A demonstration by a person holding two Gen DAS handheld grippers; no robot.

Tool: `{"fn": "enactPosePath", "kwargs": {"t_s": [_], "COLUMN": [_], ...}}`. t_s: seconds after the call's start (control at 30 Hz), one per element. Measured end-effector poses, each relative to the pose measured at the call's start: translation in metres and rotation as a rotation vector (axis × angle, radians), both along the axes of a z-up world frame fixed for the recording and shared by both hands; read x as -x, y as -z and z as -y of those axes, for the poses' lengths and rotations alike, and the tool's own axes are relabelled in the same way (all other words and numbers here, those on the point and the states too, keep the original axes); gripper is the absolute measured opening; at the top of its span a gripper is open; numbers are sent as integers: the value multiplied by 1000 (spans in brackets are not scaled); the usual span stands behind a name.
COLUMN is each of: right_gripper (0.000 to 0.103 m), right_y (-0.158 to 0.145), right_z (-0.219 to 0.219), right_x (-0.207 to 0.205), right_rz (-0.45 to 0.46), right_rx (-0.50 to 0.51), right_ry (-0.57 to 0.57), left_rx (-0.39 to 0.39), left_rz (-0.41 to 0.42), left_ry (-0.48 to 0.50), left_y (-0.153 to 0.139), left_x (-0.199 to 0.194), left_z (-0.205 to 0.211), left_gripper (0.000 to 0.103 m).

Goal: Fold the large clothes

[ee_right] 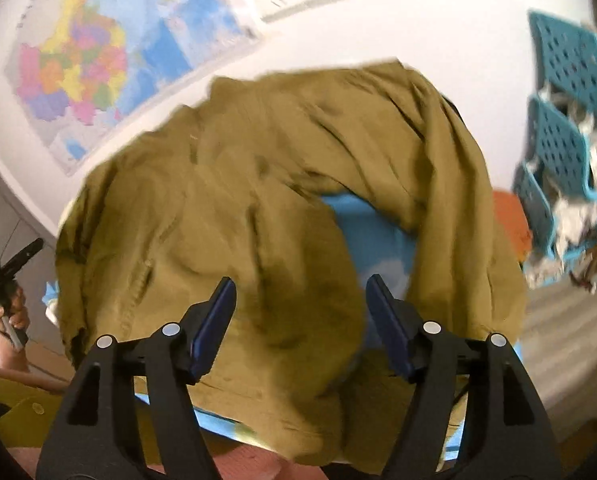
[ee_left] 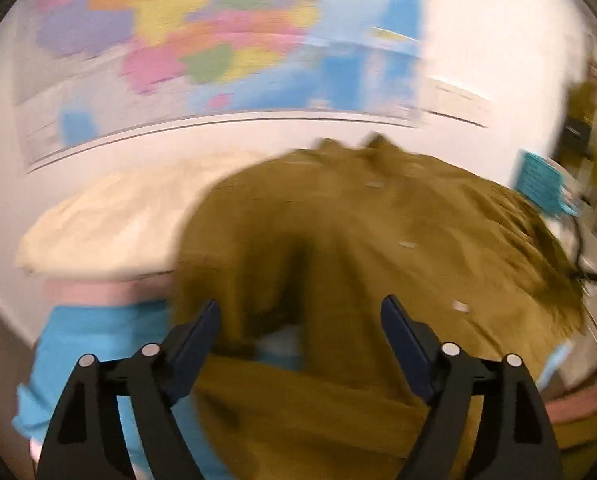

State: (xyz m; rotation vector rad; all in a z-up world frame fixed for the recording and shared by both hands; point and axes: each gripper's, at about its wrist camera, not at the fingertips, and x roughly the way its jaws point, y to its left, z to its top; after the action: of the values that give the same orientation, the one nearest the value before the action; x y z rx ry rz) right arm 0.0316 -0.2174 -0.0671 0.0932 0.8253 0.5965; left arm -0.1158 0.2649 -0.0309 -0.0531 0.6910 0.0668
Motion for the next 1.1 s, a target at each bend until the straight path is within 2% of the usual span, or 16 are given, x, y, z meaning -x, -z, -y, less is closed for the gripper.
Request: {"fn": "enactPosePath", "kwargs": {"t_s": [0.07,0.17,0.27,0.33,0.47,0.53,0.6,0.67,0.73,0.77,0.83,0.9,0.97,1.0,1.07,1.1], "right_gripper": [69,69,71,70,71,75,75,65,55,20,19,19,19,2,0,0], "right_y": [-5,-7,0,11,38,47,57,62,63,57,42,34,42,48,56,61], "right_z": [-9,-36,-78,-114,-166,-181,-190,-195,-198,-196,-186,-178,-173,-173,-172,-175], "right_x": [5,17,33,50,84,98,107,108,103,104,106,111,109,110,116,119], "right_rz": [38,76,79,91,118,167,247,303,277,262,254,253,188,153,88,97], "right_rx": [16,27,45,88,214,280,364,408,382,328,253,231,215,218,189,239], "right_ry": [-25,-148,-310,-448,-672,-738,-757,-734,-730,-761,-761,-786,-794,-812,-881,-882], "left_rx": [-56,-20,-16,11,41,38,58,77,73,71,71,63,47,37,34,32], "left_rz": [-80,-231,-319,-340,-329,-323,-324,-326,-332,-327,-312,-286,-278,-277,-269,-267], "left_ry": [33,44,16,11,26,24,15,5,-12,-15,-23,-23,-37,-43,-34,-29], "left_y": [19,58,89,99,101,99,98,98,98,97,90,82,77,75,73,71], "left_x": [-15,-39,-52,-54,-50,-48,-46,-46,-46,-44,-42,-36,-33,-32,-31,-32], "left_z": [19,26,24,20,21,22,16,10,7,6,2,0,-5,-5,-3,-1], "left_gripper": [82,81,79,76,56,52,52,59,64,64,64,65,69,69,69,69]}}
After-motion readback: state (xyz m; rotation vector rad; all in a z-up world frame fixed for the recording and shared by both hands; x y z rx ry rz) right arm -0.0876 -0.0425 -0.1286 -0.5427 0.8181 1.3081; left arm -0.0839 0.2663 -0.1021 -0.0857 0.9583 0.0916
